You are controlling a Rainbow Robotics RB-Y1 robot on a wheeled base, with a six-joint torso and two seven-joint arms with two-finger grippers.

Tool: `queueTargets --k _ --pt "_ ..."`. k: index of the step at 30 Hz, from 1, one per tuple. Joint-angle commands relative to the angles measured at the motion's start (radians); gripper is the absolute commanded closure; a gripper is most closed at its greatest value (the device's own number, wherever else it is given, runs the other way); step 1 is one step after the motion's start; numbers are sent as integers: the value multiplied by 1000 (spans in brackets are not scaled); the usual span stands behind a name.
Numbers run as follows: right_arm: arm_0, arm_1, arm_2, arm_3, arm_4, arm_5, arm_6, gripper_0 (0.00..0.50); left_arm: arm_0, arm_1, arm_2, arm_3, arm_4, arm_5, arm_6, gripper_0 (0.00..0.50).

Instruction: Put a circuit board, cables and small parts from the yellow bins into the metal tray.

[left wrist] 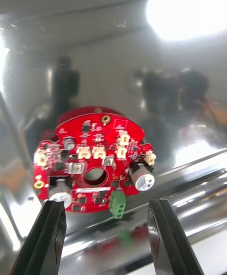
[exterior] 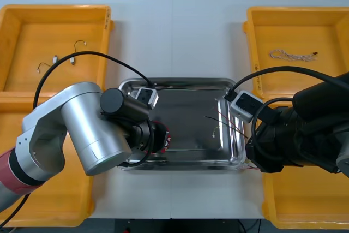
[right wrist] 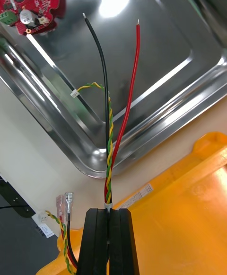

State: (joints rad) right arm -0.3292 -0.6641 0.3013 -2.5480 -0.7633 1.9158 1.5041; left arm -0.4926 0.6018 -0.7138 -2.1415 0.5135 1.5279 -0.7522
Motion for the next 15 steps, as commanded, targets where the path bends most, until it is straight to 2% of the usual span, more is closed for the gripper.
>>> queueTargets --k 1,7,15 --pt "-36 31 36 -14 -5 4 48 500 -40 59 83 -69 56 41 40 0" --pt "-70 66 99 22 24 4 146 500 -50 108 178 -84 141 95 17 0" --pt "-106 144 121 123 58 4 331 500 -52 184 333 -83 263 126 -18 0"
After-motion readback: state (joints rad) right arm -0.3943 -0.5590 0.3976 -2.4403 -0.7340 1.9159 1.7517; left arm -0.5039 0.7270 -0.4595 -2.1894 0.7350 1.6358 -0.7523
